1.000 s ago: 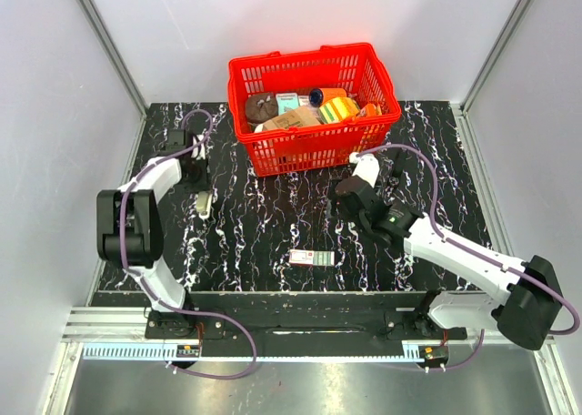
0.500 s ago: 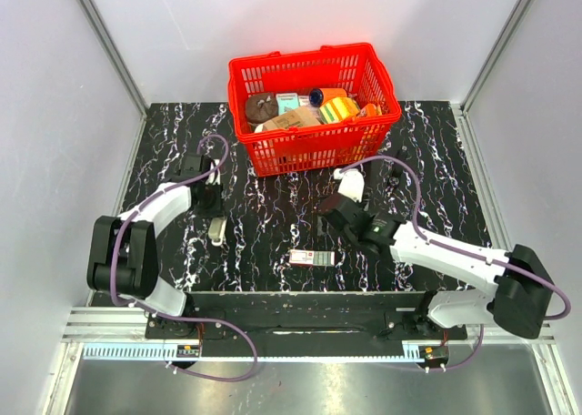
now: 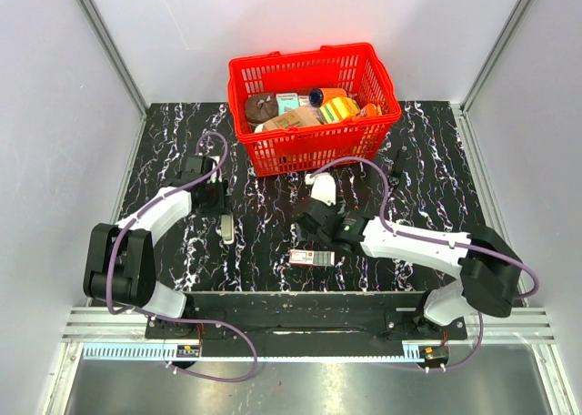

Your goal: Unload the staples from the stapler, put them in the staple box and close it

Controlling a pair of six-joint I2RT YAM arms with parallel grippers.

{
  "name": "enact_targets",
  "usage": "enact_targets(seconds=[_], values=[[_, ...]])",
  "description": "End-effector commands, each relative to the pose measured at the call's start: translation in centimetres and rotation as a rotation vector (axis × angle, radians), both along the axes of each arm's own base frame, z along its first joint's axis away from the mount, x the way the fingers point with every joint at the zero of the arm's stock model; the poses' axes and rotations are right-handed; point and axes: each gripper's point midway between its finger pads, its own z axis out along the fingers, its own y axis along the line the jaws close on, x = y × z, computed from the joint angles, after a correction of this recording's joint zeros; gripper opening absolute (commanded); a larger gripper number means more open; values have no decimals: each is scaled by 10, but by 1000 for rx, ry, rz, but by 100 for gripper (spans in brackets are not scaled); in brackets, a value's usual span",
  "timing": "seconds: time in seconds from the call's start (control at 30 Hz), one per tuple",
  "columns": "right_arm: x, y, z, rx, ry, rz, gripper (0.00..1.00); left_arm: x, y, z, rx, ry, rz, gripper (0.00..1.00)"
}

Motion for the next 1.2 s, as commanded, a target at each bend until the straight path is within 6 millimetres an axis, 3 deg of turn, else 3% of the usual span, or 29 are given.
enact_targets(seconds=[0.0, 0.1, 0.2, 0.37, 0.47, 0.57, 0.77, 1.17], values=[[8, 36, 26, 98, -49, 11, 81, 7, -7, 10, -40, -50, 7, 57], [7, 56, 34, 122, -56, 48, 82, 17, -4, 29, -45, -82, 22, 69], [6, 81, 32, 105, -46, 95, 83, 27, 2, 58, -89, -133, 40, 98], [7, 133, 34, 93, -38, 172, 87, 35, 34, 110, -149, -207, 77, 99], [10, 163, 29, 63, -16, 198, 88, 27, 60, 130, -121, -238, 82, 99], [16, 185, 13, 9, 12, 223, 90, 14, 75, 135, -100, -235, 68, 99], [22, 227, -9, -8, 84, 250, 90, -6, 91, 127, -121, -186, 64, 99], [18, 248, -31, -5, 157, 264, 81, -16, 98, 130, -90, -231, 61, 99]])
